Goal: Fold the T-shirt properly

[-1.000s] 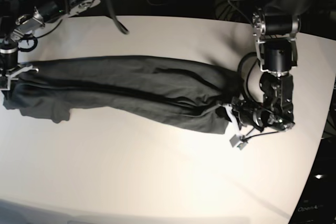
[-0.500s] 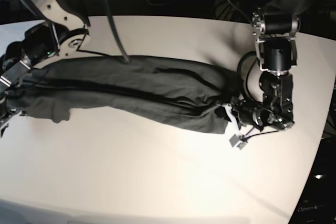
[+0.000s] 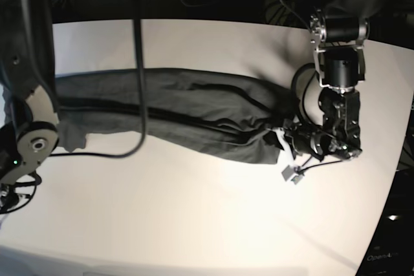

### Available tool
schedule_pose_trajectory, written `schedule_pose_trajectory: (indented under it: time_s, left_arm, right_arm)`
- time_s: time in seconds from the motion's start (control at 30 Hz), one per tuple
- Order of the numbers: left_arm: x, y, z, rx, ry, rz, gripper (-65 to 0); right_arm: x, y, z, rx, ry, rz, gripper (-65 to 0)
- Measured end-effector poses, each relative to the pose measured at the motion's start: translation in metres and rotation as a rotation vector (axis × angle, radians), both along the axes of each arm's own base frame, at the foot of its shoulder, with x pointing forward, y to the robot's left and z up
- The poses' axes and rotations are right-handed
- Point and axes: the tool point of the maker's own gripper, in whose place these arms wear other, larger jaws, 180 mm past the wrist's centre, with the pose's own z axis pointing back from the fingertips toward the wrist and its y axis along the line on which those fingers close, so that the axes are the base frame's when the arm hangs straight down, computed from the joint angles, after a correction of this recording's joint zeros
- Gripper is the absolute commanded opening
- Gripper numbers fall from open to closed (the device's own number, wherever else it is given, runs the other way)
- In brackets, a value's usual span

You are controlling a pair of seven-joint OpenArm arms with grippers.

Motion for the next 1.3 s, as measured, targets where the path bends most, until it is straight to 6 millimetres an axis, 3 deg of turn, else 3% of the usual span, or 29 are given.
schedule_pose_trajectory:
  time_s: [0.13, 0.3, 0.37, 0.47, 0.6, 1.0, 1.3]
  left_arm:
    - [0.0, -0.001, 0.0, -0.001, 0.001, -0.001, -60.9]
    - [0.0, -0.001, 0.0, -0.001, 0.001, -0.001, -60.9]
    - [0.0, -0.001, 0.0, -0.001, 0.0, -0.001, -60.9]
    - [0.0, -0.001, 0.0, -0.002, 0.0, -0.001, -60.9]
    - [-0.001, -0.002, -0.001, -0.009, -0.003, 0.004, -60.9]
    - [-0.002, -0.002, -0.002, -0.01, -0.003, 0.005, -60.9]
    - [-0.001, -0.002, -0.002, -0.011, -0.005, 0.006, -60.9]
  right_arm:
    - [-0.014, 0.02, -0.021, 0.11, 0.105, -0.023, -48.9]
    - [-0.032, 0.024, -0.036, 0.199, 0.14, -0.084, -48.2]
    - [-0.038, 0.029, -0.049, 0.236, 0.166, -0.088, -44.4]
    - [-0.045, 0.049, -0.078, 0.321, 0.219, -0.027, -40.2]
    - [-0.043, 0.072, -0.1, 0.415, 0.209, 0.022, -39.2]
    - [-0.066, 0.072, -0.127, 0.417, 0.242, 0.013, -38.2]
    - [-0.067, 0.072, -0.134, 0.413, 0.214, 0.012, -39.0]
